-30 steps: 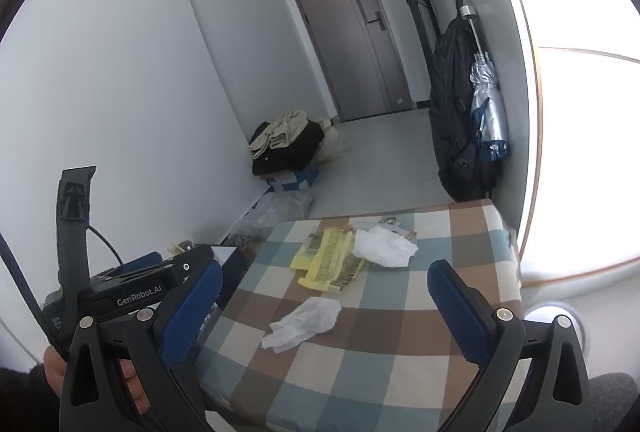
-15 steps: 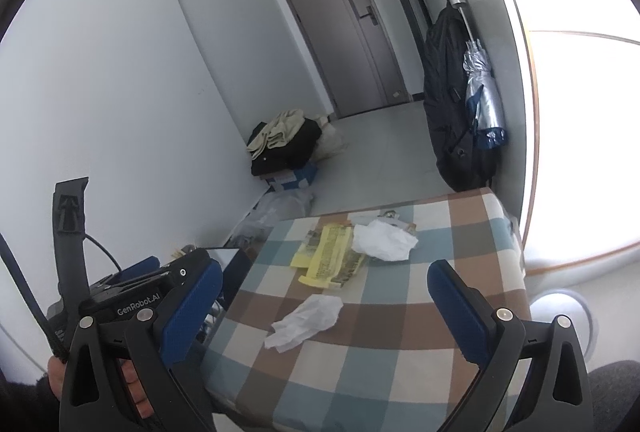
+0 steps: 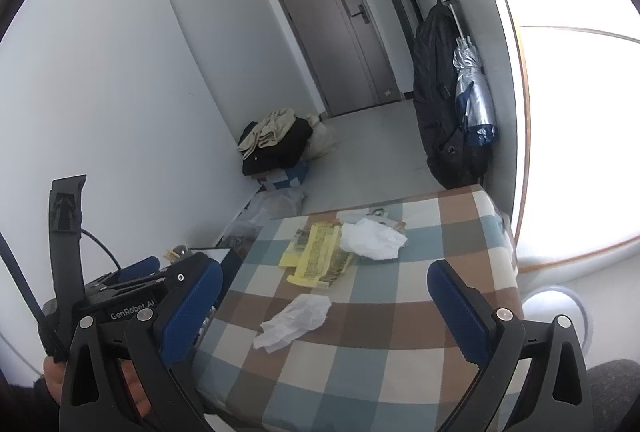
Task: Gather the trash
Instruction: 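Lower the left gripper onto the crumpled white tissue and close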
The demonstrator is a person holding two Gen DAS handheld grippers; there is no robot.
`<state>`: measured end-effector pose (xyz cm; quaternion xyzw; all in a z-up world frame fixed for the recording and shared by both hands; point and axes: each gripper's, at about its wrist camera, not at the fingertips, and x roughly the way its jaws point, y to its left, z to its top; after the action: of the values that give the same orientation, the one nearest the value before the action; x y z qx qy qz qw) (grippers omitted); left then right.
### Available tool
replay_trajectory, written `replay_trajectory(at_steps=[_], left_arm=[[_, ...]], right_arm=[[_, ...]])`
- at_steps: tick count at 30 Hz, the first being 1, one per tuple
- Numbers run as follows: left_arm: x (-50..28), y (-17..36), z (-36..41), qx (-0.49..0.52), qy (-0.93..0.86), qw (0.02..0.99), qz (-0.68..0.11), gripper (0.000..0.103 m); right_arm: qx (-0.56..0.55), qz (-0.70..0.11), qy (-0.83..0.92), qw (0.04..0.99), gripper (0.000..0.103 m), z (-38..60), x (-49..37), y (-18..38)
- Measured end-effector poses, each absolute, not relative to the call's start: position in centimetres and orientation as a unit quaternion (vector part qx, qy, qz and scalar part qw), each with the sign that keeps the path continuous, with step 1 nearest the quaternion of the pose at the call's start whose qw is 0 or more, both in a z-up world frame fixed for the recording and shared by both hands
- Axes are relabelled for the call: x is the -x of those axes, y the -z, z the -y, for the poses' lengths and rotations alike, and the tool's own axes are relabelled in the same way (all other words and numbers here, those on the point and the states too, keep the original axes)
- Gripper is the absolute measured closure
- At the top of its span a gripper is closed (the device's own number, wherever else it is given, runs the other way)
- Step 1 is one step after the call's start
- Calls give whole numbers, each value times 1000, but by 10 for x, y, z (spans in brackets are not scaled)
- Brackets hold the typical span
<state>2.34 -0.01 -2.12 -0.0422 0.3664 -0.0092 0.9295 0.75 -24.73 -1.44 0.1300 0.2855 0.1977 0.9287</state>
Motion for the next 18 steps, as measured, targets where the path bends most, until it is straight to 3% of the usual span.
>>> replay_trajectory(at_steps=[12, 18], left_arm=[[-86, 98, -1, 76, 102, 844, -521, 1], [-92, 130, 21, 37, 129, 807, -576, 4]], right_arm=[[-133, -328, -186, 917, 0, 253, -32, 44], [-133, -357, -186, 906, 0, 254, -43, 66]])
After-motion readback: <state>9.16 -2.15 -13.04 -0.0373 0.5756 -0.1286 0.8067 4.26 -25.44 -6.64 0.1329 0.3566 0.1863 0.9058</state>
